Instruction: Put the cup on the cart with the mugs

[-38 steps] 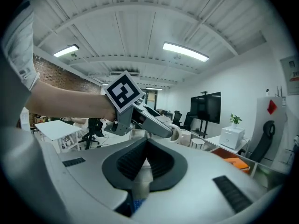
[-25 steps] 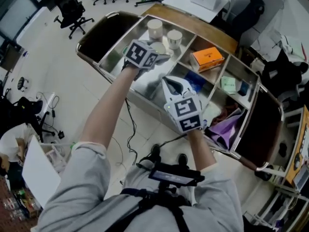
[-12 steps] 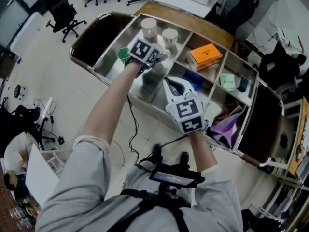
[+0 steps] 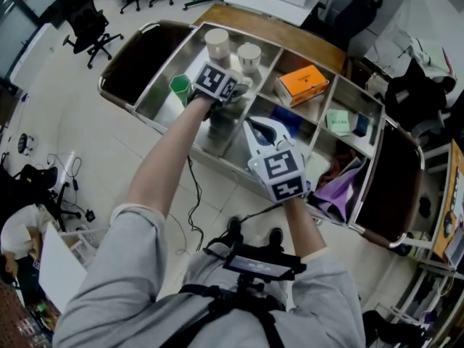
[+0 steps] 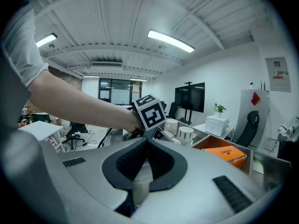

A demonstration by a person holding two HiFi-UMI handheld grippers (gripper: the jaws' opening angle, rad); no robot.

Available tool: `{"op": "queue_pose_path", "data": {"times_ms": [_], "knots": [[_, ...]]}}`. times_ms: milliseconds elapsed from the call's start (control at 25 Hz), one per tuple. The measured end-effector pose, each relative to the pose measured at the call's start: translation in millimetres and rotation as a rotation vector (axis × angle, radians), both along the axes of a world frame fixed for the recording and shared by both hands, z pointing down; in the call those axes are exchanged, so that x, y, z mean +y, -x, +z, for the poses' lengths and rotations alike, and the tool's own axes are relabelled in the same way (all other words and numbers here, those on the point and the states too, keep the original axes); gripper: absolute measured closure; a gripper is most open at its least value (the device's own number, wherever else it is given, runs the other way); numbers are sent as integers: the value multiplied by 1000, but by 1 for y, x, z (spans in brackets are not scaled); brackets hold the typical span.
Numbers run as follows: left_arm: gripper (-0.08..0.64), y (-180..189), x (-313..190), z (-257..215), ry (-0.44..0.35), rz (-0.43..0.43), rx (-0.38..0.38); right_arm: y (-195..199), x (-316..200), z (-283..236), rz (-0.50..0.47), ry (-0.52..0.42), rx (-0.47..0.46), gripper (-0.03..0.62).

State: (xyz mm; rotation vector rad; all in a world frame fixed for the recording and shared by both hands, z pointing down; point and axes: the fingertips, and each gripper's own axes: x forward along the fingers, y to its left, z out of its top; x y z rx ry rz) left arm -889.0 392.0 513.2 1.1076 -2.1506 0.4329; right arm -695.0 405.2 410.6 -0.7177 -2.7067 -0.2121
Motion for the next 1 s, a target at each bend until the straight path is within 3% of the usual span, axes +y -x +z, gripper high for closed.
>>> {"op": "queue_pose_path", "data": {"times_ms": [440,520,720,1000], "knots": [[141,2,-1,2,-12,-18,-31,0,-2,6,5,0,13,591],[88,3,0,4,4,-19,-36,0,-1,7,5,1,14,591],[69,2,9,1,18,-37,-47,-3,2,6,2,2,12,591],[69,-1,12,-24,-27,-36,-96,-6,8,6,0,1,7,591]]}}
